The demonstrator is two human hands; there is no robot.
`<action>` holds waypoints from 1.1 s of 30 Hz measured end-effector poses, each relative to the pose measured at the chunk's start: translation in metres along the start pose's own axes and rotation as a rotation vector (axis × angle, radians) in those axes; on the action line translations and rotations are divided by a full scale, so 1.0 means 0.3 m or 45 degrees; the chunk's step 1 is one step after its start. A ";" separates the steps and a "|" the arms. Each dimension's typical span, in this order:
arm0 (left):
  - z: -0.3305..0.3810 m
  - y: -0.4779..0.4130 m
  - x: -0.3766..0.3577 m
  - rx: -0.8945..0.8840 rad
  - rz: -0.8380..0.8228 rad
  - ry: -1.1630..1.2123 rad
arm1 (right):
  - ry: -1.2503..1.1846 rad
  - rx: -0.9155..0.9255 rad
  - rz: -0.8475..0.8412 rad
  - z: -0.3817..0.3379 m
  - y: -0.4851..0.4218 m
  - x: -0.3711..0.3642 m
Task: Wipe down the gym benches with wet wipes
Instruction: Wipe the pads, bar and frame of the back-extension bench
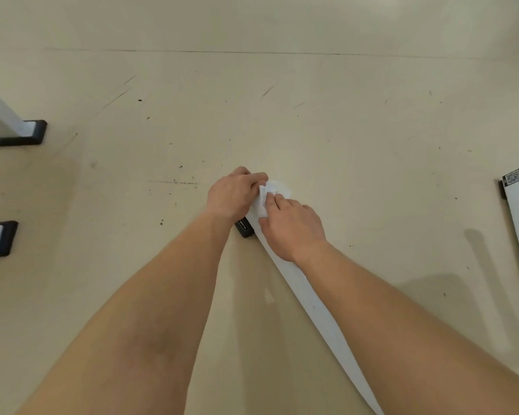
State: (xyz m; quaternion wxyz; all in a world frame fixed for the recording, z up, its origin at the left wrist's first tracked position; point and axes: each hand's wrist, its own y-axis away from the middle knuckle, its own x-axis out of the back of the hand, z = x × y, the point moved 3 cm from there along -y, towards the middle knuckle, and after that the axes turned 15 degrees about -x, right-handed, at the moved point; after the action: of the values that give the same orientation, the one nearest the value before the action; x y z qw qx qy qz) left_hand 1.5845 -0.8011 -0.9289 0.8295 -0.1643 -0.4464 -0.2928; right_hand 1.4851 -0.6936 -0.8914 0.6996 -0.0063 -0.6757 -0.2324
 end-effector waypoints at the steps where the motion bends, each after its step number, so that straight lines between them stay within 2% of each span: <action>1: 0.004 0.002 -0.002 0.013 -0.001 0.029 | -0.004 0.010 0.051 0.011 0.014 -0.005; 5: 0.046 0.061 -0.037 0.008 -0.023 0.229 | -0.016 -0.017 0.092 0.077 0.099 -0.043; 11: 0.195 0.186 -0.009 -0.114 0.083 -0.053 | -0.077 -0.071 0.072 0.170 0.228 -0.030; 21: 0.450 0.513 0.229 0.118 -0.117 0.102 | -0.357 -0.063 -0.048 0.218 0.589 0.191; 26: 0.551 0.675 0.378 0.250 -0.294 0.079 | -0.387 -0.071 -0.118 0.200 0.774 0.342; 33: 0.749 0.858 0.591 0.307 -0.496 0.004 | -0.358 -0.061 -0.137 0.202 1.022 0.617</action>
State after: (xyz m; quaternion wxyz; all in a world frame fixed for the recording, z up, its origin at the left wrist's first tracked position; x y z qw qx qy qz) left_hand 1.6789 -0.5418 -0.6603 0.7717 0.0257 -0.5000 -0.3922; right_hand 1.5264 -0.4593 -0.6172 0.5844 -0.0193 -0.7605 -0.2823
